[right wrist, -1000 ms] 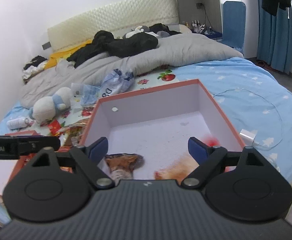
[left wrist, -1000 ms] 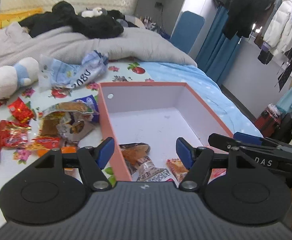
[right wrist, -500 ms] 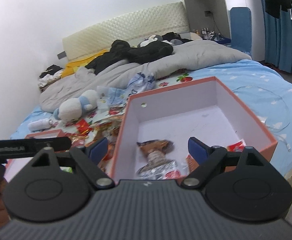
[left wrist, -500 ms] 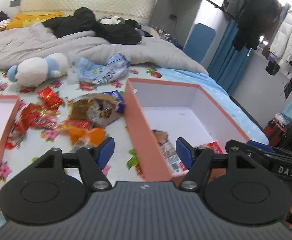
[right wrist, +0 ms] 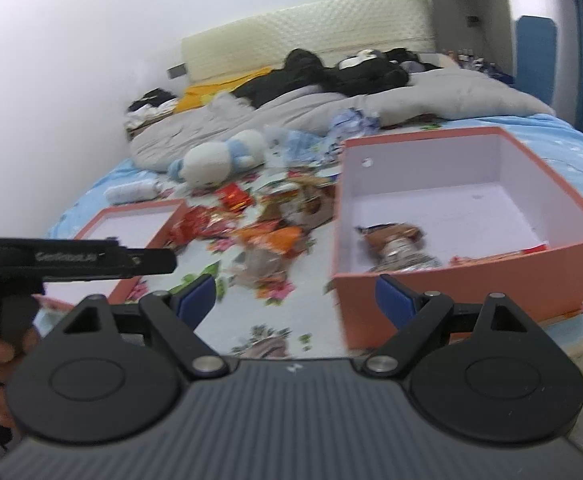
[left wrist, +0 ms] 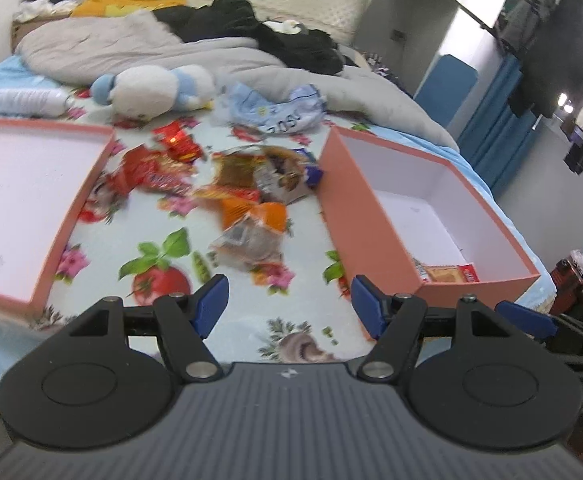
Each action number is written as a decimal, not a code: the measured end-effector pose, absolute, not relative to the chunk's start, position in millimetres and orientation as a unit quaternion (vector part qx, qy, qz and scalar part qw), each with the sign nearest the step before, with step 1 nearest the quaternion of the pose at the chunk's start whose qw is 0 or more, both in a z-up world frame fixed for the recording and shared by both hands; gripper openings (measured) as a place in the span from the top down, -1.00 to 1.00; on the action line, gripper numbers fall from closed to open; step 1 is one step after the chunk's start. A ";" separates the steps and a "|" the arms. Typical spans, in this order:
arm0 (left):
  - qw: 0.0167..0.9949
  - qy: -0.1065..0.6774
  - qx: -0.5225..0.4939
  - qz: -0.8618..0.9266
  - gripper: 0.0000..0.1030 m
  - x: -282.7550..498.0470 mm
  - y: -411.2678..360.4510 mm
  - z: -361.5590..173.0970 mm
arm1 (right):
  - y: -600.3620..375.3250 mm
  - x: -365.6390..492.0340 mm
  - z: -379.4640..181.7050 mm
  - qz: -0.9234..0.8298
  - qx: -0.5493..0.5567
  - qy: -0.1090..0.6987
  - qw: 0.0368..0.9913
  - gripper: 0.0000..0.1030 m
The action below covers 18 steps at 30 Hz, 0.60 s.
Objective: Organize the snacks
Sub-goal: 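Move both tools back over the snack pile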
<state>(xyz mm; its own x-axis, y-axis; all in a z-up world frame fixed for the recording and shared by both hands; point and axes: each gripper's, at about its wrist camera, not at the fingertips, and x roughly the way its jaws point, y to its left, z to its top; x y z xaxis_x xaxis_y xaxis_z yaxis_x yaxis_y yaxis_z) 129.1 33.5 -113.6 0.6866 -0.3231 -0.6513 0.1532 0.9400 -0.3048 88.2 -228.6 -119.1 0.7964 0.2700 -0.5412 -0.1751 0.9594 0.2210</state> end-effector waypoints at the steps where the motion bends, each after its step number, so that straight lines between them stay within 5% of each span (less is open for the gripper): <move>1: 0.911 0.376 -0.117 -0.127 -0.41 128.8 37.9 -115.5 | -222.2 86.9 -120.1 0.124 0.076 0.299 0.943 -0.71; 18: 0.905 0.392 -0.131 -0.103 -0.41 211.7 98.9 -152.5 | -162.1 141.9 -150.0 0.137 0.059 0.323 0.934 -0.71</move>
<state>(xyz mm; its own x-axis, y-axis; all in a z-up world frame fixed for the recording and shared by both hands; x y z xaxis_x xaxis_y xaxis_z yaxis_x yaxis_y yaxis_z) 211.7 98.9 -152.5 0.6712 -0.2893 -0.6825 0.0831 0.9443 -0.3185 141.9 -162.1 -150.0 0.7532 0.2945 -0.5882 -0.2188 0.9554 0.1982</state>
